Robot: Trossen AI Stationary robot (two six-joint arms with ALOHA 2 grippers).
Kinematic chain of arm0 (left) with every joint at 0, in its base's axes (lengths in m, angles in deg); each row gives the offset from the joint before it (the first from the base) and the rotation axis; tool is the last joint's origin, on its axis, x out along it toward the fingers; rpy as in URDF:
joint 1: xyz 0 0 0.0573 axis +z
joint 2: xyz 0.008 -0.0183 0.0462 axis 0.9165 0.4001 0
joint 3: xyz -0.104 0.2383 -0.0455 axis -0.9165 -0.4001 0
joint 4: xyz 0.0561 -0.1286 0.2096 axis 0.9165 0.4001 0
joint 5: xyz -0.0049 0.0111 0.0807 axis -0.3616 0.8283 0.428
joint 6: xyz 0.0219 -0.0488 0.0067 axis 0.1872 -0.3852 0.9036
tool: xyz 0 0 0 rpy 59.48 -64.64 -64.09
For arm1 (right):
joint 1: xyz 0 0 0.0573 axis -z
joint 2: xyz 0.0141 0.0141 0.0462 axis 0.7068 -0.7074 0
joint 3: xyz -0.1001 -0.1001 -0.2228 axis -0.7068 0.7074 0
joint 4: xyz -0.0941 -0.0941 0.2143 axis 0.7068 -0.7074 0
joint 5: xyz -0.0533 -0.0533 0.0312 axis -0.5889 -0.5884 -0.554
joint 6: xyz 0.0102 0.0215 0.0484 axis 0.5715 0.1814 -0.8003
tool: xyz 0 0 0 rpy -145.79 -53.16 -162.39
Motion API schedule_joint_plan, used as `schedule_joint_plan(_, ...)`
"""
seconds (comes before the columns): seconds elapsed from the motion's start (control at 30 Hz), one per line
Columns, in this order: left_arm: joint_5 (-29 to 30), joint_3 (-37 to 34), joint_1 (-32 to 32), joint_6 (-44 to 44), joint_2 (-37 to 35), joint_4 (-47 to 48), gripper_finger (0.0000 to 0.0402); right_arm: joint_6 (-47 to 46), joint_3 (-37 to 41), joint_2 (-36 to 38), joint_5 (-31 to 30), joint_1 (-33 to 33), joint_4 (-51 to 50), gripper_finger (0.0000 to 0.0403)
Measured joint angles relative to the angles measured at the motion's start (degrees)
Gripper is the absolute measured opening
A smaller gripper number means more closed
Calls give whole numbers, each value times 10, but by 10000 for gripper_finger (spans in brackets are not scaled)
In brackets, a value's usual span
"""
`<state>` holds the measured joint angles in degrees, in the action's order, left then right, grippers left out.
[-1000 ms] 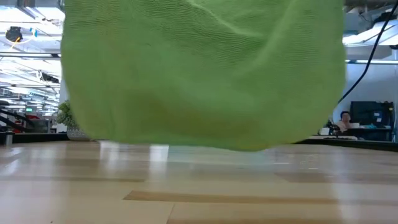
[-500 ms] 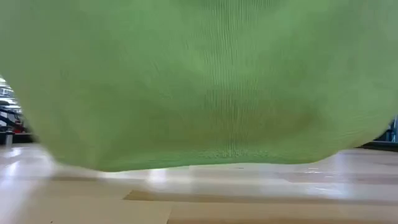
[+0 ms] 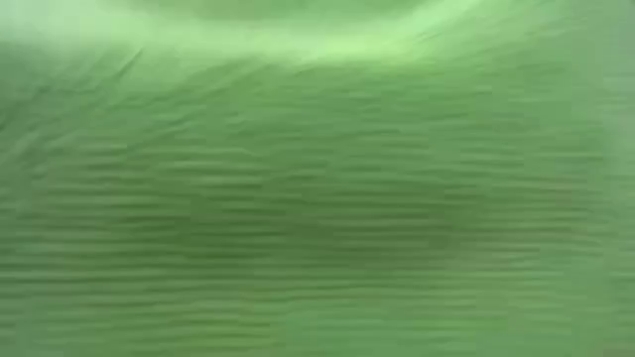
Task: Roll microfiber towels into tight, uniform cylinder then place into a basket
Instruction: Fold the green microfiber cloth
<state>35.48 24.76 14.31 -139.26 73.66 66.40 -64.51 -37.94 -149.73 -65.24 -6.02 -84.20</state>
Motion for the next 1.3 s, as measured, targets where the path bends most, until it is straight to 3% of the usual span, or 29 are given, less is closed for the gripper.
schedule_joint_plan(0.3,137,0,44,33,-18,149,0,-73,87,-1,-22,83,5,2)
schedule_joint_plan(0.77,150,-14,96,135,-17,160,0,38,100,-10,-46,126,11,2)
schedule_joint_plan(1.0,154,7,79,188,-17,112,0,96,51,-9,-81,85,25,2)
schedule_joint_plan(1.3,168,52,31,180,-17,98,0,171,27,-8,-108,18,120,2)
